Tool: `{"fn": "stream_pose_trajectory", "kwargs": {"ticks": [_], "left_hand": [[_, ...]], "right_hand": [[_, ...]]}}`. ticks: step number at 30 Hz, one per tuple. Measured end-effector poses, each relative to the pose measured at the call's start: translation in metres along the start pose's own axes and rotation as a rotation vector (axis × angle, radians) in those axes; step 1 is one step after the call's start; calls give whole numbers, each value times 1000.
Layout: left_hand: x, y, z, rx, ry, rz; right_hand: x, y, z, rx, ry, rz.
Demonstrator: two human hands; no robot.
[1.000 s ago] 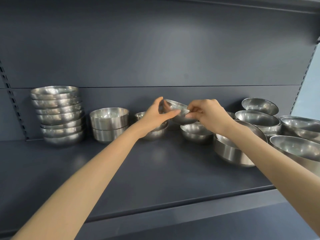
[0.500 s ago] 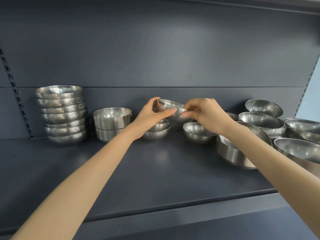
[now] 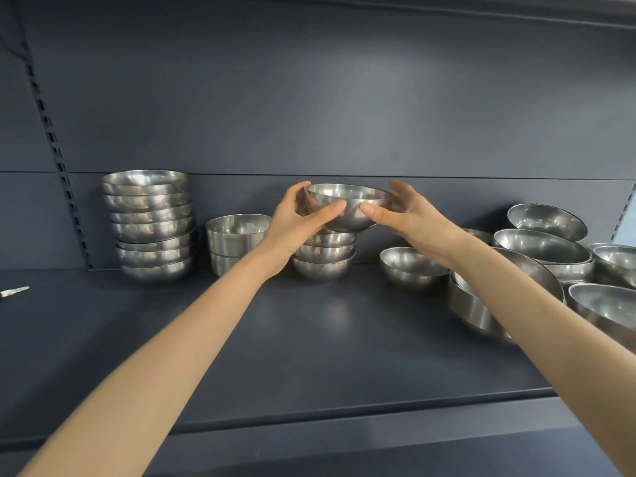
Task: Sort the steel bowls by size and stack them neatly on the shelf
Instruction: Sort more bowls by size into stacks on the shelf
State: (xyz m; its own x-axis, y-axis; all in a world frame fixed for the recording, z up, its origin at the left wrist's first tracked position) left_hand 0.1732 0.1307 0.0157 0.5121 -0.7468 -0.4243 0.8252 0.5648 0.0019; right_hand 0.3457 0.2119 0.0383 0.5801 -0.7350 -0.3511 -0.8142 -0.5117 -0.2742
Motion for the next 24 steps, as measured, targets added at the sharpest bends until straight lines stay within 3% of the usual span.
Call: {"fn": "stream_pose_trajectory", "kwargs": {"ticks": [5,12,24], "left_hand": [[-10,-17,4,-130,44,22],[-25,-37,13,-539,53,-169],[-50,-36,-1,-881,87,-260]], "right_hand": [[-17,12,0,-65,0,-56],[-38,22,12,-35,-32,-89],[-59,27,37,-20,18,-106]]}}
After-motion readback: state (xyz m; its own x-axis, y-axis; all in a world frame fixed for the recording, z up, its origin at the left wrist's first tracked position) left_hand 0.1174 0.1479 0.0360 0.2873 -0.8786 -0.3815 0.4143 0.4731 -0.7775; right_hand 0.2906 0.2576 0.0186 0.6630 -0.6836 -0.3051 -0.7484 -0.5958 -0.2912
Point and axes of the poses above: each hand's wrist, its own x-axis away from the middle knuckle, its own y-axis out of the palm, z = x × y, the point moved 4 cm from there along -x, towards the middle knuckle, and after that the axes turned 5 degrees about z, right-handed, at the moved point
